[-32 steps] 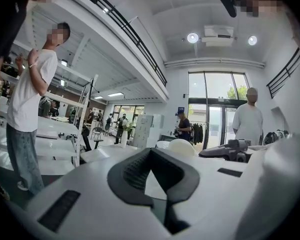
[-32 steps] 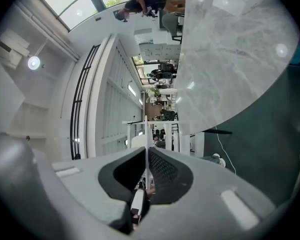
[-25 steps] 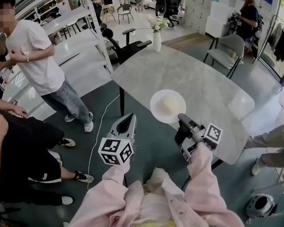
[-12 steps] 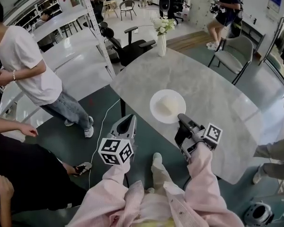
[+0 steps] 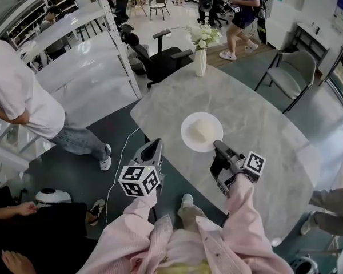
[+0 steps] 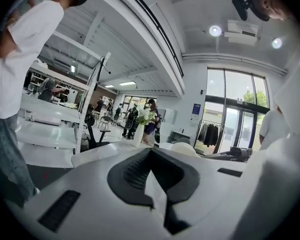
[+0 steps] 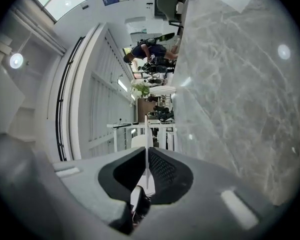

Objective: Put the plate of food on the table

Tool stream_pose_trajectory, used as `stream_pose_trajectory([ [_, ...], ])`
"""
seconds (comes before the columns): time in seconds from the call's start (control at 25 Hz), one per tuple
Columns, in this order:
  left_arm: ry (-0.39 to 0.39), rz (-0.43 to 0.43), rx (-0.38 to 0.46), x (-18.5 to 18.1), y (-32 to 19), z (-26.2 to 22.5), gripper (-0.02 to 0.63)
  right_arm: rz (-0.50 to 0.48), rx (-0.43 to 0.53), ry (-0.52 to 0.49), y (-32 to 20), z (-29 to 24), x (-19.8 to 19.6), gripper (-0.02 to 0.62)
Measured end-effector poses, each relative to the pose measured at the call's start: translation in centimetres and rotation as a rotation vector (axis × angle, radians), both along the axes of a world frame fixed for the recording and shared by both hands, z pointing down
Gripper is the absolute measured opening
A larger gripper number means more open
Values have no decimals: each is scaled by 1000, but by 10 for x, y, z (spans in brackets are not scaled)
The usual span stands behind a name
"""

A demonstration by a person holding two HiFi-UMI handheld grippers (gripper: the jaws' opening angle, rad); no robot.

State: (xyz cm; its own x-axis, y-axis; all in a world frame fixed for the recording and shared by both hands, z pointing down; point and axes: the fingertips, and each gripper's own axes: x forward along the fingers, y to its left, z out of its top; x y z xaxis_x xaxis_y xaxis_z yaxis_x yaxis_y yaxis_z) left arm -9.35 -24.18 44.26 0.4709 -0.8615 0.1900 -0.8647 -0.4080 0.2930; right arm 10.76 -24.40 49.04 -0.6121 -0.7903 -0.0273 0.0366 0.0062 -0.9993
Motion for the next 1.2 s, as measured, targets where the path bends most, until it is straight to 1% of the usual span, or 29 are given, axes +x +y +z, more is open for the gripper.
stream_pose_trajectory([
  [0.2, 15, -34, -57, -4, -30, 17, -8, -33, -26, 12, -41, 16, -4, 20],
  [0.4, 8, -60, -112, -18, -71, 43, -8, -61, -7, -12, -96, 33, -26, 20],
  [0.52, 12, -63, -145, -19, -89, 58, -8, -69, -9, -12, -116, 47, -34, 20],
  [0.76, 11, -56, -202, -20, -126, 92, -8, -74, -47, 9, -158, 82, -47, 20],
  [1.0, 17, -49, -284, -21, -146, 137, -8, -84, -104, 52, -183, 125, -57, 20],
  [1.2, 23, -41, -327, -19, -152, 157, -8, -95, -135, 77, -191, 142, -65, 21],
])
